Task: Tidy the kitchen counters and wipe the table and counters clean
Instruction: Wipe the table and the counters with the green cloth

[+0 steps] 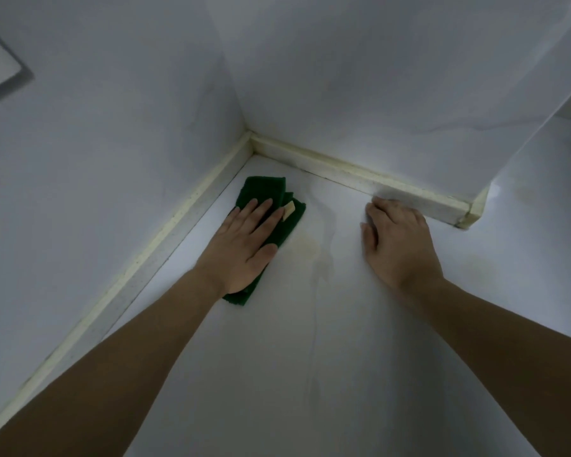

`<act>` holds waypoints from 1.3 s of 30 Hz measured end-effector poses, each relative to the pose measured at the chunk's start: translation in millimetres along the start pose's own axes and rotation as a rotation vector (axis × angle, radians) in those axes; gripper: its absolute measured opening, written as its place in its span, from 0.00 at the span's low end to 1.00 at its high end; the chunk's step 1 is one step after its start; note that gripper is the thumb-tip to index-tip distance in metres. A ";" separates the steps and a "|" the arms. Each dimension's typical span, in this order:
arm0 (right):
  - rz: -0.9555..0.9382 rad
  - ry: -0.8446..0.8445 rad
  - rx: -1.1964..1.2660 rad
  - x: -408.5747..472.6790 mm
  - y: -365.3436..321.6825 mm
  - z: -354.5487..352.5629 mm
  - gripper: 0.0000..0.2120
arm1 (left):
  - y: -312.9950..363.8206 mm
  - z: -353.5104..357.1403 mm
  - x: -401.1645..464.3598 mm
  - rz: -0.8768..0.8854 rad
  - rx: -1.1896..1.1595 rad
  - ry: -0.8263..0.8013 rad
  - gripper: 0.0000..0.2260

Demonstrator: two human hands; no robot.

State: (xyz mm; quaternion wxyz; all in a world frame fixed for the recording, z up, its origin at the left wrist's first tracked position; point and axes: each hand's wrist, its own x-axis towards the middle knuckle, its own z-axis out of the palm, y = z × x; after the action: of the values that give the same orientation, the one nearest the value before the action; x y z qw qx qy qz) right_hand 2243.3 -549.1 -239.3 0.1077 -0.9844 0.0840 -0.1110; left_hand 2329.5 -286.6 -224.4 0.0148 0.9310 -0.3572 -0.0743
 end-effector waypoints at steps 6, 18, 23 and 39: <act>-0.002 -0.006 -0.006 -0.8 0.9 0.1 0.22 | 2.1 -5.6 50.5 -0.043 0.015 0.029 0.26; -0.002 0.014 0.036 -0.8 3.1 -1.2 0.22 | 14.5 -10.1 67.5 -0.070 -0.010 0.011 0.26; 0.005 -0.002 0.034 -0.4 1.8 -3.3 0.22 | 33.0 -3.3 22.6 -0.034 0.012 -0.002 0.29; 0.004 -0.018 0.021 -3.3 0.1 -3.3 0.19 | 52.0 -0.1 48.7 -0.082 -0.034 0.052 0.26</act>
State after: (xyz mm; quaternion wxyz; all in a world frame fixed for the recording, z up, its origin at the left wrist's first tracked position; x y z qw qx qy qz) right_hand 2239.4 -549.2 -236.9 0.1189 -0.9840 0.0838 -0.1029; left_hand 2330.9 -357.8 -226.4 0.0368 0.9461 -0.3168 -0.0566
